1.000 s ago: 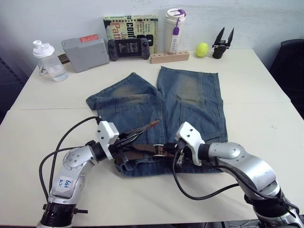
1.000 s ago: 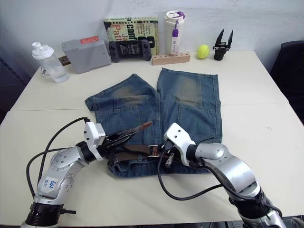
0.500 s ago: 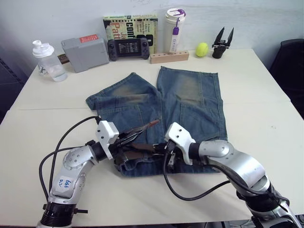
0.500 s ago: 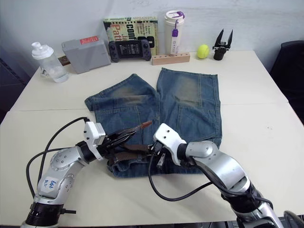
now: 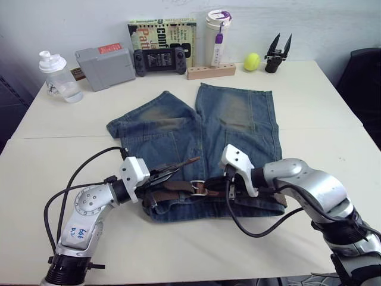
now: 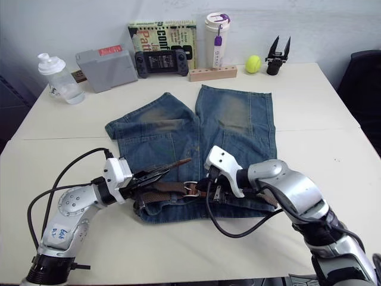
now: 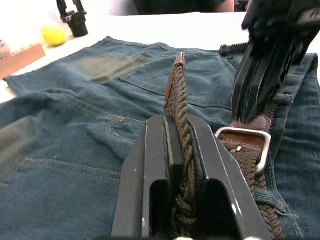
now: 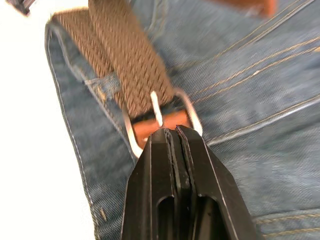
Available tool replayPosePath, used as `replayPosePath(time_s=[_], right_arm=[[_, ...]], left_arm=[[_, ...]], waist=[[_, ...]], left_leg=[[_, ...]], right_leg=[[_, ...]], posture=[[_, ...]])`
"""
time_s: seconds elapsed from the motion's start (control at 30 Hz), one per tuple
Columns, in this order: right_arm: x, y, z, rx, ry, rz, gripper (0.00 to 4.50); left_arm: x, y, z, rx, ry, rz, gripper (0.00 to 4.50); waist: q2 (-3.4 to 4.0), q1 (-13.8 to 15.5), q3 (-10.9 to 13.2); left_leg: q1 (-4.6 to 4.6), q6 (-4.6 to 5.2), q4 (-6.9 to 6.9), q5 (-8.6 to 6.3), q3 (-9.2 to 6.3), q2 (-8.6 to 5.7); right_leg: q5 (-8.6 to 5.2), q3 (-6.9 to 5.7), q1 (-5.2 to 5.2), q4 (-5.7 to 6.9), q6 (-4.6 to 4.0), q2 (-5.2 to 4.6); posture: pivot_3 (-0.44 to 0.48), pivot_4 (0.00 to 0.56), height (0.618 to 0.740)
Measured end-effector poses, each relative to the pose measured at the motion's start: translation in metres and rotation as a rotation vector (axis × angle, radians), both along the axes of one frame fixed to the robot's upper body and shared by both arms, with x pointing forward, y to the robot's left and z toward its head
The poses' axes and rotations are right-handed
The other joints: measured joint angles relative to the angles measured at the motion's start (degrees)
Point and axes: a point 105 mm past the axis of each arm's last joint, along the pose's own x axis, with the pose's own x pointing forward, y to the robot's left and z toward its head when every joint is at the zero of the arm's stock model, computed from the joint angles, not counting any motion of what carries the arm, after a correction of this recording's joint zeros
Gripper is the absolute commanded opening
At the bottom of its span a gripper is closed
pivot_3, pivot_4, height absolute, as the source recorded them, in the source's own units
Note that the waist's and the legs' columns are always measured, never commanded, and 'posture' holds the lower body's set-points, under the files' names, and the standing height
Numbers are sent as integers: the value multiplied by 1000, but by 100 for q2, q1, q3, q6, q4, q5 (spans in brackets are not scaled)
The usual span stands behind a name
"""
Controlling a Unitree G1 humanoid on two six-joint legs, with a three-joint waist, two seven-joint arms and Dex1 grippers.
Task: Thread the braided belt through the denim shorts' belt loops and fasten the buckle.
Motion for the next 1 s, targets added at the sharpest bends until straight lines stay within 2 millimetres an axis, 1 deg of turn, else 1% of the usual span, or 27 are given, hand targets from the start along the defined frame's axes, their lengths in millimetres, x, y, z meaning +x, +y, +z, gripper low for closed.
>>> replayPosePath(time_s=[0.13,0.27,0.4,0.63,1.0], right_arm=[[7,6,-3,-22,-11,20,57],[9,10,-2,-21,-24,37,57],[6,15,-7,-32,-13,64,57],[5,24,-5,-15,-15,92,57],[3,29,-9,-37,-30,103,57]], left_arm=[[-3,1,-5,4,15,1,0],[-4,2,-8,4,26,10,0],[-4,2,-8,3,24,13,0],[-3,2,-8,6,21,18,0],[-3,2,-8,10,18,20,0]], waist=[[0,-13,0],[0,-7,0],[0,-19,0],[0,-31,0],[0,-77,0]], left_leg=[[-1,-2,0,-1,-2,0],[-2,-3,0,-2,-2,1],[-2,-4,0,-2,-3,1],[-2,-6,0,-2,-6,2],[-1,-6,0,-2,-9,3]], right_leg=[[0,2,-4,-1,0,-1],[0,1,-5,-1,0,0],[0,2,-5,0,0,0],[1,2,-7,2,0,0],[1,3,-8,5,-1,1]], posture=[[0,150,705],[0,150,705],[0,150,705],[0,150,705],[0,150,705]])
